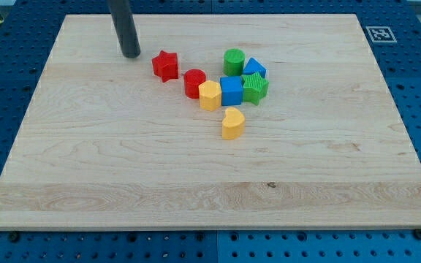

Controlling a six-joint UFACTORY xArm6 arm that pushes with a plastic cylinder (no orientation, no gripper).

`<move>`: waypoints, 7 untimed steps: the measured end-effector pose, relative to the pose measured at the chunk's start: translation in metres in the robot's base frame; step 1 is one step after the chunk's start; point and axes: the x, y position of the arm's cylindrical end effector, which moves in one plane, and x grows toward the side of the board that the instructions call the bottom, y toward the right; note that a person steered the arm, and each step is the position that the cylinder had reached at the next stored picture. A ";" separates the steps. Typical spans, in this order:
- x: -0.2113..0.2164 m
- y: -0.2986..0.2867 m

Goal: Slide the red star down a bit

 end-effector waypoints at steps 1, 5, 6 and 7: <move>-0.008 0.033; 0.017 0.027; 0.022 0.030; 0.029 0.049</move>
